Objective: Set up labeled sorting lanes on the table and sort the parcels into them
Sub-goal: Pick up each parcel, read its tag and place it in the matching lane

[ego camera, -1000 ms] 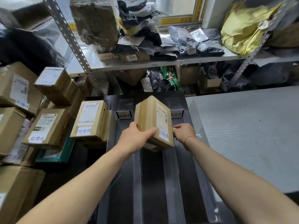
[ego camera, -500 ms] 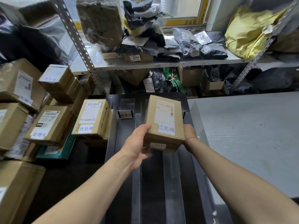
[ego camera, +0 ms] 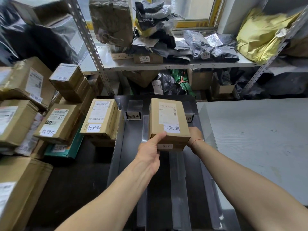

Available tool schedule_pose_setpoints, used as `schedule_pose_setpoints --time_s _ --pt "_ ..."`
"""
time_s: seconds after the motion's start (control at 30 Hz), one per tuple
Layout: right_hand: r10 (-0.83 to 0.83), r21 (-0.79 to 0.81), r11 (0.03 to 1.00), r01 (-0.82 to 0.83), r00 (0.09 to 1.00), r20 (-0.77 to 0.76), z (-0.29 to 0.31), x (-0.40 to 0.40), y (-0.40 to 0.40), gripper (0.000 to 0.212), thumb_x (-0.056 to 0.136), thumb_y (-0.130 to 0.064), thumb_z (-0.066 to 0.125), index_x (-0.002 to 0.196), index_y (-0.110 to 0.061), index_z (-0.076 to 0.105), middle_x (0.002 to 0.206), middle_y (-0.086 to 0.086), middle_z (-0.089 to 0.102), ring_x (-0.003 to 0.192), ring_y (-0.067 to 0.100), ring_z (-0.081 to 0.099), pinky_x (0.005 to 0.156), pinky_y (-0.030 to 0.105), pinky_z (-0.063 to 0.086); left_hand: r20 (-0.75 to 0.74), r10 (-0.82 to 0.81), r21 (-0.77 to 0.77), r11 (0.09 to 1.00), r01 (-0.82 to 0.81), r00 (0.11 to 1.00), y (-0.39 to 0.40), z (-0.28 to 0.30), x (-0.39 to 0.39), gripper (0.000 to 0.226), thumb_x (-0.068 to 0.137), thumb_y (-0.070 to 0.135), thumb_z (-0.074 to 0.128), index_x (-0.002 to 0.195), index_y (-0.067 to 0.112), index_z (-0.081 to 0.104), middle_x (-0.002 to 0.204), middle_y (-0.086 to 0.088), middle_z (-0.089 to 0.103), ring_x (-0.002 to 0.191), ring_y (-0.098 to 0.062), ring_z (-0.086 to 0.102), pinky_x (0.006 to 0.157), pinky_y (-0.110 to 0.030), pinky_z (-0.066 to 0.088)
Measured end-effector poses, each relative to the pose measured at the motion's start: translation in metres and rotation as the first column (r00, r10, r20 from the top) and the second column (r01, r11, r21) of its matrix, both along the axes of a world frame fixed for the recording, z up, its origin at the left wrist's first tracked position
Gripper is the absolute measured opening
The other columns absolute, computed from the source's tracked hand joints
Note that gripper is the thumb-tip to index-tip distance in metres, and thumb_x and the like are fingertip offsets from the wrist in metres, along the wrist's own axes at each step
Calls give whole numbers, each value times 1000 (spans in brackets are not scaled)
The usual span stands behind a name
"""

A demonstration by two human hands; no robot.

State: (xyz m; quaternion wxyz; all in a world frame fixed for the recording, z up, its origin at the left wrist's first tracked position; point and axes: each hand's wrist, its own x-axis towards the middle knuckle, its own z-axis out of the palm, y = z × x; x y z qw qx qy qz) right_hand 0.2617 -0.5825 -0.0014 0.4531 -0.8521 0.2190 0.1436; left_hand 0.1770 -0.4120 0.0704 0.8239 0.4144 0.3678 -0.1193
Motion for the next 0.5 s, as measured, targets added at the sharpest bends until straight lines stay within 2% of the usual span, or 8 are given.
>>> schedule_pose_setpoints --time_s 0.1,0.17,0.27,0.33,0.4,0.5 --pt "23 -4 1000 -23 1000 7 -4 1 -6 41 101 -10 61 61 -21 61 72 -3 62 82 26 58 60 25 41 -2 100 -74 992 -100 995 -6 1 -12 52 79 4 87 127 8 67 115 -12 78 118 -28 67 116 -43 47" --pt "50 6 999 -50 999 4 -7 1 -8 35 101 -12 64 67 -19 65 76 -3 64 84 24 60 64 26 45 -5 153 -141 978 -152 988 -9 -1 -16 45 80 2 85 122 9 70 116 -12 79 121 -28 65 118 -43 45" --pt "68 24 997 -68 998 12 -10 0 -11 16 100 -16 68 92 -9 79 90 2 72 91 26 65 75 32 51 -25 199 -190 961 -200 980 -13 -5 -18 51 78 4 86 125 11 69 117 -12 78 125 -30 63 119 -44 44" --pt "62 18 998 -63 998 17 -12 0 -12 17 99 -19 70 105 -7 81 97 4 75 93 26 66 77 32 52 -36 221 -222 949 -223 975 -15 -6 -18 52 80 4 84 128 11 67 119 -14 77 124 -31 64 117 -46 46" --pt "62 15 998 -63 998 24 -13 0 -12 20 99 -24 72 110 -10 81 99 1 77 92 23 69 77 33 56 -59 238 -245 938 -245 970 -14 -8 -18 51 83 7 83 130 12 64 123 -16 75 122 -32 63 118 -52 44" --pt "66 19 998 -67 997 30 -16 0 -10 23 100 -29 70 114 -14 81 98 -1 77 82 16 67 74 34 58 -101 232 -237 939 -250 967 -12 -9 -19 53 85 10 83 131 16 58 126 -15 68 125 -35 55 119 -70 29"
